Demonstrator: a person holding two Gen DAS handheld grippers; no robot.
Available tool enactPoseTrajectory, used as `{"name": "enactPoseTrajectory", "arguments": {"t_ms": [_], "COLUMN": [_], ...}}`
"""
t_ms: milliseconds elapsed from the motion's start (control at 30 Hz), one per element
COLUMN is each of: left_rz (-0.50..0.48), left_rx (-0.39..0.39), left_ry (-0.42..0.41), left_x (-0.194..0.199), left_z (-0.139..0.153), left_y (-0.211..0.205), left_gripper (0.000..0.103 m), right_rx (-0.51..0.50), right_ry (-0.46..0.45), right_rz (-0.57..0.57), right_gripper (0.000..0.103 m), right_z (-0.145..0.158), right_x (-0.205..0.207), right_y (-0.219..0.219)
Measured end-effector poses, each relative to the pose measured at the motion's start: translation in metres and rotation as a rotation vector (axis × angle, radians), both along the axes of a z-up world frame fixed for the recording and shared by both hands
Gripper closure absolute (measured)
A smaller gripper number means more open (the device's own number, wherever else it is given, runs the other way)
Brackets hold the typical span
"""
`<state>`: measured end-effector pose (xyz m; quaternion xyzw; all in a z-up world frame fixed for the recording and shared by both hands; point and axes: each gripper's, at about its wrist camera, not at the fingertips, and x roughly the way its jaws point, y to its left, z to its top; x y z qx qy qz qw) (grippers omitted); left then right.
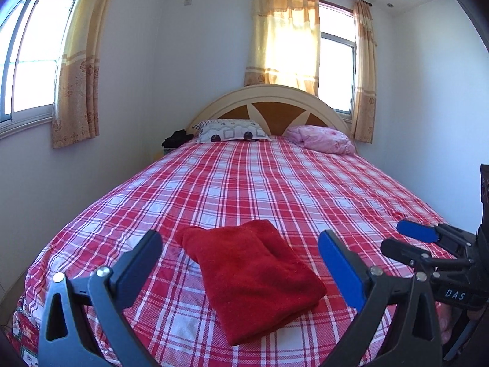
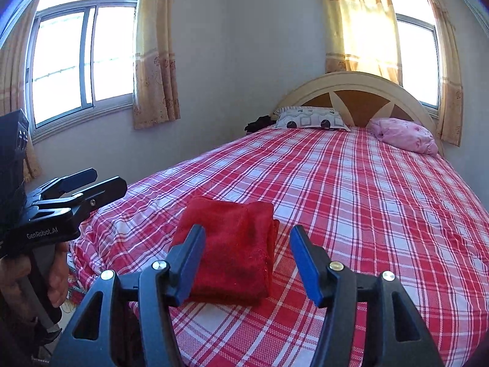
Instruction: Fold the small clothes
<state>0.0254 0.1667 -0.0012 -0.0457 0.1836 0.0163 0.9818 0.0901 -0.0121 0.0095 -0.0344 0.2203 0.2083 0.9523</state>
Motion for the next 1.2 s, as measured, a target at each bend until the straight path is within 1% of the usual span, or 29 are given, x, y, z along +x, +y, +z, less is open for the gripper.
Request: {"name": "enactPoseTrajectory", "arguments": {"t_ms": [133, 367, 667, 800, 1200], "left_rz": [-0.002, -0.006, -0.010, -0.020, -0.009], "left_rx": [-0.008, -0.016, -0.010, -0.024, 0.011], "left_ry": [0.000, 0.022, 0.020, 0.041, 0.053], "left_x": [0.001, 0.006, 0.003, 0.004, 0.006], "left_z": [-0.002, -0.010, -0.007, -0.007, -0.006], "left_y": [0.000, -0.002, -0.008, -0.008, -0.014], "left_gripper": [0.000, 0.000, 0.000, 0.000, 0.000], "right_rx": [0.016, 0.012, 0.008, 0.012, 0.023], "right_ry": [-0.005, 0.001, -0.009, -0.016, -0.035], "right_rz": [0.005, 0.009, -0.002, -0.010, -0.022], "right_gripper": [0.044, 0.044, 0.044, 0.044, 0.044], "right_z": [-0.002, -0.006, -0.005, -0.004, -0.002], "right_x": [0.000, 0.001, -0.001, -0.002, -0.003], "right_y": [0.001, 0.000, -0.002, -0.005, -0.011]}}
